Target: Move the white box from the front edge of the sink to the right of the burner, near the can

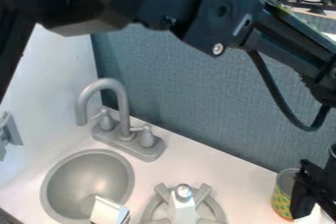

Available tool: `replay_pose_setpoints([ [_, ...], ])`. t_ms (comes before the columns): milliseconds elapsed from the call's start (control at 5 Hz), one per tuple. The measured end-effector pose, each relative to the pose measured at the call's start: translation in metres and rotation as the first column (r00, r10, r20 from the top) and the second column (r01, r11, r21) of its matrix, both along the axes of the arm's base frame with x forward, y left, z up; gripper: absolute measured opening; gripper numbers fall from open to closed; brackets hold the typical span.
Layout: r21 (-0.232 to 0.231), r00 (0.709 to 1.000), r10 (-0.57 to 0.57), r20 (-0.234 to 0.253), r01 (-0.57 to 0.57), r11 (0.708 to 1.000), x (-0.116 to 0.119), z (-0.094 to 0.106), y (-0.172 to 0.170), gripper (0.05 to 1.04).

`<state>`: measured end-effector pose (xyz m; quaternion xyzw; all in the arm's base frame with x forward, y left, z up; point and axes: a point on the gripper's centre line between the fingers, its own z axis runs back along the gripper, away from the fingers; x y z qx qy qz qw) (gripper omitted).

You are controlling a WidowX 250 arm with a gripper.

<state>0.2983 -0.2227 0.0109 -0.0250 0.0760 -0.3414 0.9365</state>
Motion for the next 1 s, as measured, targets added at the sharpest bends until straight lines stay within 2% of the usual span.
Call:
replay_pose_setpoints([
  [200,0.032,0.999,0.005,-0.045,-0.004,0.999,-0.008,-0.017,0.005,1.007],
  [400,0.066,0.994,0.076,-0.079,-0.071,0.995,-0.019,-0.022,0.031,1.007],
  [600,0.058,0.984,0.168,-0.050,-0.165,0.985,-0.010,0.004,0.062,1.007],
  [800,0.091,0.962,0.258,-0.085,-0.251,0.964,-0.028,0.013,0.092,1.007],
  [1000,0.107,0.915,0.400,-0.054,-0.393,0.914,-0.044,0.031,0.126,1.007],
])
